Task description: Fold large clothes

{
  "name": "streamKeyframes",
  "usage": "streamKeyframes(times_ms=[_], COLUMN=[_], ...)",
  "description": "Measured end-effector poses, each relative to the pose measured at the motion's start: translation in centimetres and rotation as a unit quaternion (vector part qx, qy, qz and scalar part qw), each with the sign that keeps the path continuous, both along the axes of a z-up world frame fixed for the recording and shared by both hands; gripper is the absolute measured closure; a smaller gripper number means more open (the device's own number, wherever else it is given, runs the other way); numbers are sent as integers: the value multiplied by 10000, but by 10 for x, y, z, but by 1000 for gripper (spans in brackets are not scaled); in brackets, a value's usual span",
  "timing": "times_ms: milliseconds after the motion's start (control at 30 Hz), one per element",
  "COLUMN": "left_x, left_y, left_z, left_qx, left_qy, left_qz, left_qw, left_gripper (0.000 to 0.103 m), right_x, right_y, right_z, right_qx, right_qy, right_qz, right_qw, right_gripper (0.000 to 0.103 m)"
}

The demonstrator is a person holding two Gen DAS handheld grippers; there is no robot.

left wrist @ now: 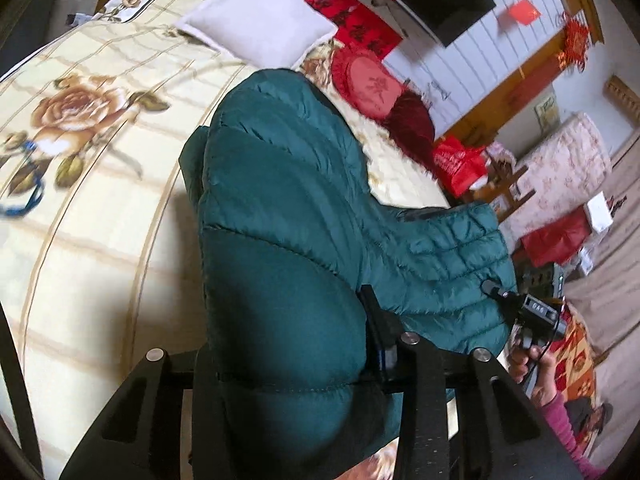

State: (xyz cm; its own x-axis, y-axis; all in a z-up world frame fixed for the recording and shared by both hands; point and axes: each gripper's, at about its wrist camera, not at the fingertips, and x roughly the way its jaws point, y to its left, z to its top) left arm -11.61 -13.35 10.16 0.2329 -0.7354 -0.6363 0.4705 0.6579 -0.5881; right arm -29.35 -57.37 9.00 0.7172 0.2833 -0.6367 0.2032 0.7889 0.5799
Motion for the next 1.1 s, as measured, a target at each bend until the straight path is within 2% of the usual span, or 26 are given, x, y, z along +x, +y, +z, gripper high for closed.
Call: streamKeyframes(times_ms=[67,100,200,233,267,367,500,600,700,767,900,1100], left_x=[-7,-9,-10,-10,-13,-22,-47,-74,-94,-103,-126,-148], left_y=[6,8,6,6,7,5,6,7,-1,-10,-27,-46], left_z=[-15,-26,-52,-54,-54,-41,-15,3,8,8,5,-2], left_qx=[290,463,916,957,1010,1247,1703,1852,2044,2193,2255,2281], left_qy=[77,146,132,86,-4,-272,-932,-1429,-1717,-1822,-2022,-1986], left_qz=[72,176,376,444,539,677,924,1052,1046,981,925,890], left_qw=[9995,9987,9950,9944,9934,9895,9766,9665,9580,9535,9485,9490], left_gripper=[83,77,53,46,45,44,45,45,45,45,45,45], right_x=[-18,-25,-32,-32,-32,-38,-54,-70,-82,-89,-87,-87], right_y=[0,2,0,2,4,14,30,46,71,93,133,190], right_z=[-16,-25,-55,-62,-64,-49,-12,13,31,38,40,31], right_qx=[107,99,-213,-281,-432,-906,-1493,-1635,-1775,-1967,-2392,-2905], right_qy=[117,200,679,768,776,813,614,377,235,147,42,-39], right_qz=[-107,-196,-596,-641,-675,-738,-848,-813,-715,-648,-591,-376], right_qw=[9998,9996,9957,9946,9938,9898,9832,9825,9812,9782,9692,9561], right_gripper=[54,52,29,24,19,19,19,19,18,18,17,17])
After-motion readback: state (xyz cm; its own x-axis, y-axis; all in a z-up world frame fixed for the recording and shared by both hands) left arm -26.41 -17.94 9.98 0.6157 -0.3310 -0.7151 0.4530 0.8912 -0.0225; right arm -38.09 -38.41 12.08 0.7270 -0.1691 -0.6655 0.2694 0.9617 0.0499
